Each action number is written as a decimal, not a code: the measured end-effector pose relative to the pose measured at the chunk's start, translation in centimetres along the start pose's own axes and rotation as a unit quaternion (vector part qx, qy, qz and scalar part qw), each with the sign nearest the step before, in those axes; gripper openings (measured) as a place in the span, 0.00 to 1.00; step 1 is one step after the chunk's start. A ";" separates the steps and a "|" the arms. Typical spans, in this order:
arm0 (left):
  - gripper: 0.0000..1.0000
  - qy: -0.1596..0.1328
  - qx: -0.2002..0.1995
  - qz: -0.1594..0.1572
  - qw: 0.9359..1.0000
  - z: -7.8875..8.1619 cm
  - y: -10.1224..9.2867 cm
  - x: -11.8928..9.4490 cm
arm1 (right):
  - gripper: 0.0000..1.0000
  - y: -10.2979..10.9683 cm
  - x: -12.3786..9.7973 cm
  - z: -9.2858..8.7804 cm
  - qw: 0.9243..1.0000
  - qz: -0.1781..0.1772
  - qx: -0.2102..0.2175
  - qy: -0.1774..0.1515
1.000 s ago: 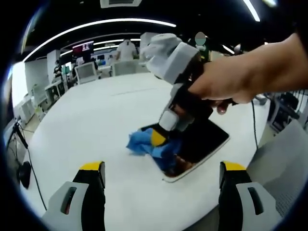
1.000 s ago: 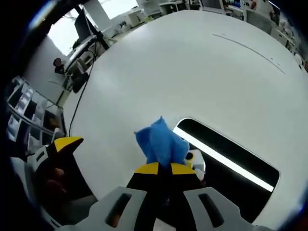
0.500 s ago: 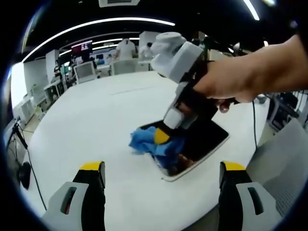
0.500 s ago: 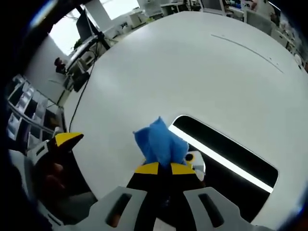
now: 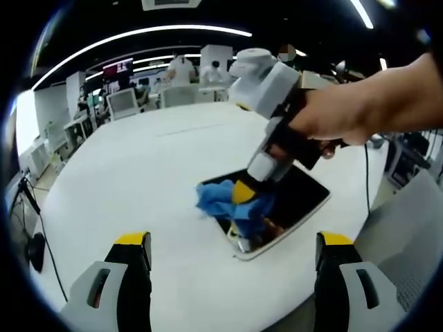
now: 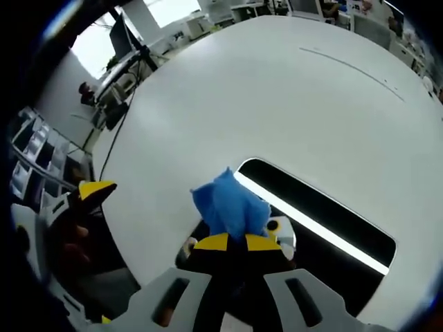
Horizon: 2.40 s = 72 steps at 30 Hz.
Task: Wipe the mirror surface with the cleaning cloth until all visible marks leave the cleaned area.
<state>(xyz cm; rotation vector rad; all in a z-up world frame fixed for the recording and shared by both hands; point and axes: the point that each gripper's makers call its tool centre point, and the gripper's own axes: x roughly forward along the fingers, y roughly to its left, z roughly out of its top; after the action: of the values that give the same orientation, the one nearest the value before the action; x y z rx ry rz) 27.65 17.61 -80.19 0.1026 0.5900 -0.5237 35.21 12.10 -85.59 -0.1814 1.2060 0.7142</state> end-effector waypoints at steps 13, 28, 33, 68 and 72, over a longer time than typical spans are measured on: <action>0.99 0.000 -0.001 0.000 1.000 0.0 0.0 -0.1 | 0.01 -1.9 -1.2 -1.5 1.000 -0.001 0.009 0.001; 0.99 -0.001 -0.003 0.001 1.000 0.1 0.0 -0.1 | 0.01 -4.3 -2.7 -3.3 1.000 -0.005 0.020 0.002; 0.99 0.000 -0.002 0.001 1.000 0.1 0.0 -0.1 | 0.01 -5.2 -3.0 -3.7 1.000 -0.007 0.024 0.003; 0.99 -0.004 -0.008 0.001 1.000 0.2 0.1 -0.1 | 0.01 -11.7 -6.9 -8.1 0.997 -0.031 0.069 0.012; 0.99 -0.004 -0.008 0.001 1.000 0.2 0.0 -0.1 | 0.01 -12.3 -7.0 -8.2 0.997 -0.035 0.073 0.013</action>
<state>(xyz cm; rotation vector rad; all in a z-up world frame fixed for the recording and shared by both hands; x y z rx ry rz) 27.67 17.62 -79.98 0.0853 0.5868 -0.5172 34.84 -4.26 -85.30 -0.1117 1.2654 0.5628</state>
